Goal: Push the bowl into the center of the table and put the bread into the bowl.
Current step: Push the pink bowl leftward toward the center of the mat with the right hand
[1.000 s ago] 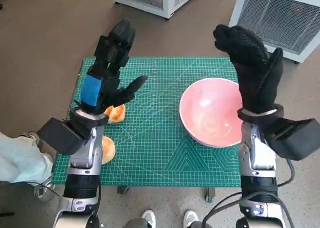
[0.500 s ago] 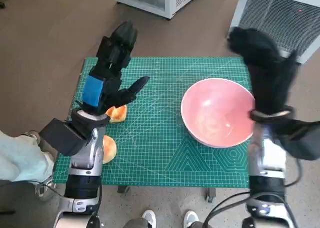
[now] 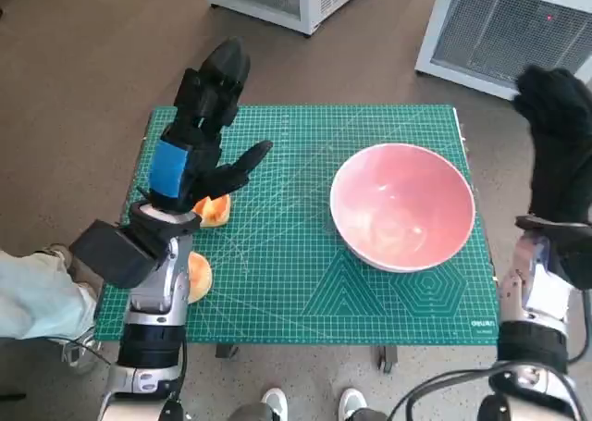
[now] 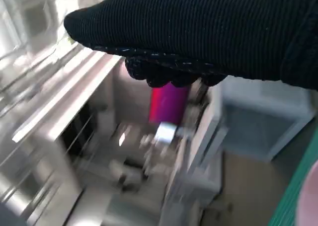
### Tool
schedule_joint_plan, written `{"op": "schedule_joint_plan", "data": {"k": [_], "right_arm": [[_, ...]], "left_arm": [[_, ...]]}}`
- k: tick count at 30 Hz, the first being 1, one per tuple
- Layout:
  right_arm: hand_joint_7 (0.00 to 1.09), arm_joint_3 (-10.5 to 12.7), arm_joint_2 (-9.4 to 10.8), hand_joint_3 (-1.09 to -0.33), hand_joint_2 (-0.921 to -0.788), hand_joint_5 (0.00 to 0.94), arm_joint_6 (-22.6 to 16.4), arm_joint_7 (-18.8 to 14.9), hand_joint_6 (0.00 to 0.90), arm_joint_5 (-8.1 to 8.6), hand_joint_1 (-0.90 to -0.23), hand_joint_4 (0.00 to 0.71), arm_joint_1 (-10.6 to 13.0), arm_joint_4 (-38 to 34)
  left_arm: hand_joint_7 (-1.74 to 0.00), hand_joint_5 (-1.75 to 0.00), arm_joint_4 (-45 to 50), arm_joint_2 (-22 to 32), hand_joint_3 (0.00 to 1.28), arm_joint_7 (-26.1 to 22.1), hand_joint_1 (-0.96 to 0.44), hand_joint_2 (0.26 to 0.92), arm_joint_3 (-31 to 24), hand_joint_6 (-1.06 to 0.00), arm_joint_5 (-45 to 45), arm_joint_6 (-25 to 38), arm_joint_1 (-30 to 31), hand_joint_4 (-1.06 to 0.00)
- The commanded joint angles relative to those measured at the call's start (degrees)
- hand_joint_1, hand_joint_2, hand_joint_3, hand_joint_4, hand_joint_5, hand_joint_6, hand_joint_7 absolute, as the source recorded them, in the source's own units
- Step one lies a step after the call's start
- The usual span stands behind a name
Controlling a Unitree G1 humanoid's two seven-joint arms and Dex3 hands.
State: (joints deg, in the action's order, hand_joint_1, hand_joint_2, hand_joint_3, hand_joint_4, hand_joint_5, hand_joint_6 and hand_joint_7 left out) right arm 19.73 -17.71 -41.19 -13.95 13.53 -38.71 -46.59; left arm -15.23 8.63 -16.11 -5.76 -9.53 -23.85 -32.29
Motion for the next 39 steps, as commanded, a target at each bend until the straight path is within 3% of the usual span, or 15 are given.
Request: {"op": "schedule_joint_plan", "data": {"k": [1, 8, 20, 31, 39], "right_arm": [[0.3, 1.08, -0.64, -0.794, -0.921, 0.011, -1.41, 1.58, 0.115, -0.6, -0.688, 0.177, -0.31, -8.32], [0.3, 2.58, -0.35, -0.809, -0.921, 0.01, -1.02, 1.77, 0.117, 0.56, -0.664, 0.181, -1.59, -16.99], [0.3, 3.91, 2.35, -0.826, -0.921, 0.009, 4.44, 3.27, 0.145, 0.91, -0.595, 0.188, -2.74, -24.95], [0.27, 2.15, 6.29, -0.878, -0.921, 0.004, 7.93, 4.67, 0.144, -1.43, -0.574, 0.19, -4.01, -26.93], [0.25, 1.67, 8.93, -0.899, -0.921, 0.002, 10.48, 4.69, 0.148, -1.82, -0.573, 0.19, -6.01, -27.68]], "left_arm": [[-0.47, -0.01, -0.74, -0.01, 0.34, -0.15, -0.22, 0.921, -0.7, -0.02, -0.96, -0.44, 0.04, -0.17], [-0.46, -0.01, -1.11, -0.27, 0.34, -0.57, -0.25, 0.921, -0.88, -0.02, -1.65, -0.33, -0.15, -0.17], [-0.45, -0.01, -0.55, 0.07, 0.34, -1.44, -0.27, 0.921, -1.18, -0.03, -2.6, 0.13, 0.13, -0.17], [-0.44, 0.0, 0.69, 0.93, 0.34, -2.04, -0.28, 0.921, -1.85, -0.03, -2.85, 0.39, 1.05, -0.17], [-0.39, 0.0, 1.73, 1.98, 0.31, -2.61, -0.28, 0.921, -2.76, -0.07, -3.56, 1.49, 1.99, -0.17]]}}
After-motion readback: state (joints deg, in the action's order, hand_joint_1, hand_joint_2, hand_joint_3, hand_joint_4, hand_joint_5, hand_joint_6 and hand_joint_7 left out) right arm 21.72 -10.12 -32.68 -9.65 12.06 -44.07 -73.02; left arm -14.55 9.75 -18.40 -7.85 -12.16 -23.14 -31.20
